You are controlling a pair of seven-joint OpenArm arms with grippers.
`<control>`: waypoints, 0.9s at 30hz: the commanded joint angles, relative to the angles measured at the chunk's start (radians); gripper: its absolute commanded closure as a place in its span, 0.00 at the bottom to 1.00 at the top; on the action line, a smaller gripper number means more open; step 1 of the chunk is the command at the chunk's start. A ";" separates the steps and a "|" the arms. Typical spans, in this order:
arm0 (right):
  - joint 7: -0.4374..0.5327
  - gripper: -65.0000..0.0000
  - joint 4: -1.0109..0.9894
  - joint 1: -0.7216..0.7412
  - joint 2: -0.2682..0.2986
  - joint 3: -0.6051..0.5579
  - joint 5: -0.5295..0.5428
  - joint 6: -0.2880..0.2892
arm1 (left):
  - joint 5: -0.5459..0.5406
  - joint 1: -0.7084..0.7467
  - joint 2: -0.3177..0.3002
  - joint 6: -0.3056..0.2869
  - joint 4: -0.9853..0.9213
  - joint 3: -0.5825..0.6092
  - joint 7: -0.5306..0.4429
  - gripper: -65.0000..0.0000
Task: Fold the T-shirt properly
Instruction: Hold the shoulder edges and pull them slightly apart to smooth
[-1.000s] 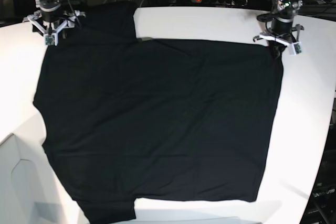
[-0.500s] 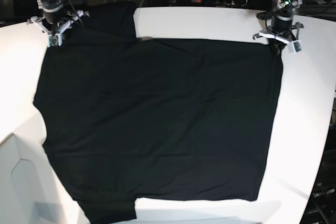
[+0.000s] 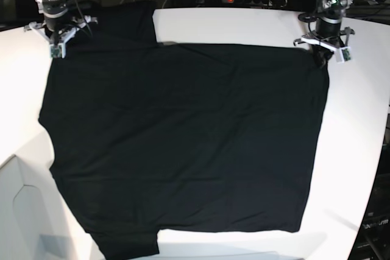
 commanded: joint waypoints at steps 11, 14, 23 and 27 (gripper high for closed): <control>-0.008 1.00 0.080 -0.030 0.005 0.003 0.005 0.009 | -0.005 0.017 -0.010 0.001 0.034 -0.008 -0.019 0.96; -0.074 0.98 0.080 -0.035 0.006 0.006 0.007 0.069 | -0.005 0.017 -0.010 0.001 0.032 -0.008 -0.019 0.96; -0.106 0.52 0.072 0.042 -0.094 0.206 0.005 0.408 | -0.005 0.014 -0.010 0.001 0.032 -0.008 -0.019 0.96; -0.106 0.51 0.046 0.065 -0.103 0.238 0.005 0.448 | -0.005 0.014 -0.010 0.001 0.035 -0.008 -0.019 0.96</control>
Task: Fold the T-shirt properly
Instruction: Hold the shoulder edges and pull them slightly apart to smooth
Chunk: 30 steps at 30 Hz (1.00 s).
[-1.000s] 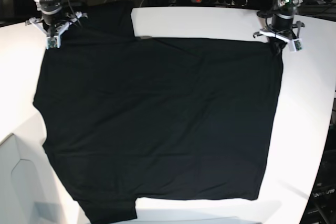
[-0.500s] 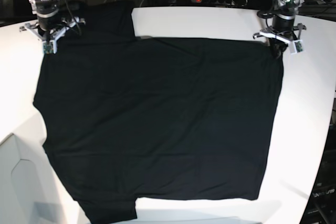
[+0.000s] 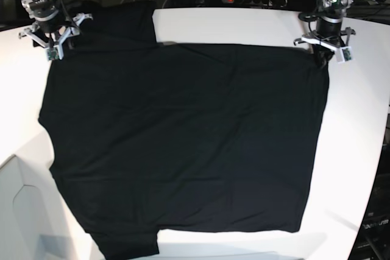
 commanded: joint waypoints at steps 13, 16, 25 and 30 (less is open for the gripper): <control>0.011 0.52 -0.142 0.005 0.013 0.000 0.005 0.026 | -0.004 0.005 -0.010 0.001 0.023 -0.008 -0.025 0.96; 0.011 0.63 -0.183 0.025 0.016 0.000 0.005 0.049 | -0.004 0.005 -0.010 0.001 0.025 -0.008 -0.025 0.96; 0.011 1.00 -0.182 0.042 0.027 0.011 0.005 0.137 | -0.004 0.006 -0.008 0.001 0.027 -0.008 -0.025 0.96; 0.011 1.00 -0.076 0.042 0.022 0.029 0.005 0.137 | -0.006 0.006 -0.008 0.001 0.027 -0.008 -0.025 0.96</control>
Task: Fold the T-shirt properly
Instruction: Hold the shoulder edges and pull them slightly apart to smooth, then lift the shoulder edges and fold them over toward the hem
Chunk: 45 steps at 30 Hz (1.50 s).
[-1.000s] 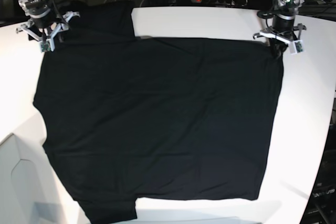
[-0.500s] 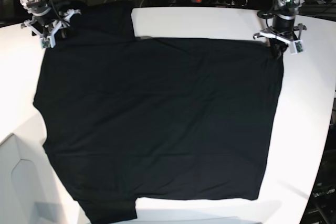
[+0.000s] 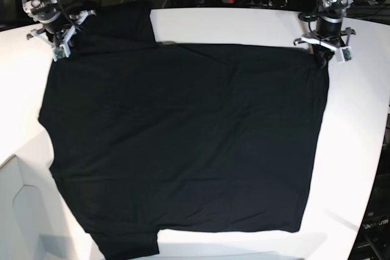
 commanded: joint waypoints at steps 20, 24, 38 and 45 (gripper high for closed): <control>0.020 1.00 0.090 0.194 0.014 0.035 0.007 0.021 | -0.004 -0.083 -0.016 0.000 0.080 -0.009 -0.024 0.96; 0.019 1.00 0.082 0.277 0.015 0.034 0.006 0.021 | -0.004 -0.143 -0.016 0.000 0.080 -0.009 -0.024 0.96; -0.058 1.00 -0.194 0.642 0.113 -0.064 0.006 0.017 | -0.004 -0.416 -0.016 0.000 -0.027 0.002 -0.023 0.96; -0.050 1.00 -0.341 0.788 0.135 -0.135 0.006 0.016 | -0.004 -0.540 -0.018 0.000 -0.135 0.003 -0.023 0.96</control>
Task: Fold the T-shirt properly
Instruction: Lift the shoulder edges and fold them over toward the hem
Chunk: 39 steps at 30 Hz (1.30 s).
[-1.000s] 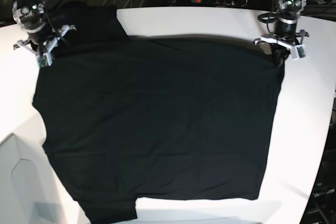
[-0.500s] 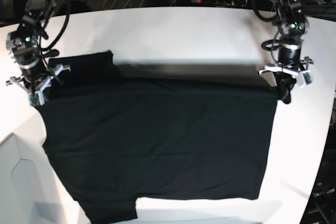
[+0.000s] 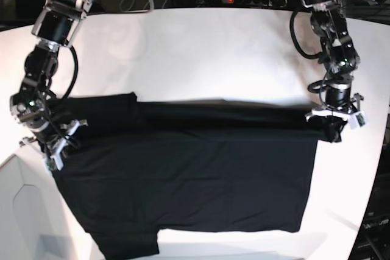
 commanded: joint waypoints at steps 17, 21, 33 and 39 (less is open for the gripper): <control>0.212 1.00 -0.354 0.222 0.056 -0.088 0.007 0.009 | 0.012 -0.176 -0.015 0.002 -0.132 0.036 -0.031 0.96; 0.236 1.00 -0.376 0.237 0.056 -0.088 0.007 0.009 | 0.077 -0.195 -0.007 0.001 -0.148 0.036 -0.031 0.96; 0.241 1.00 -0.404 0.269 0.067 -0.089 0.007 0.009 | 0.088 -0.195 -0.013 0.001 -0.152 0.109 -0.033 0.96; 0.242 1.00 -0.402 0.277 0.067 -0.089 0.007 0.009 | 0.088 -0.196 -0.013 0.001 -0.152 0.108 -0.033 0.95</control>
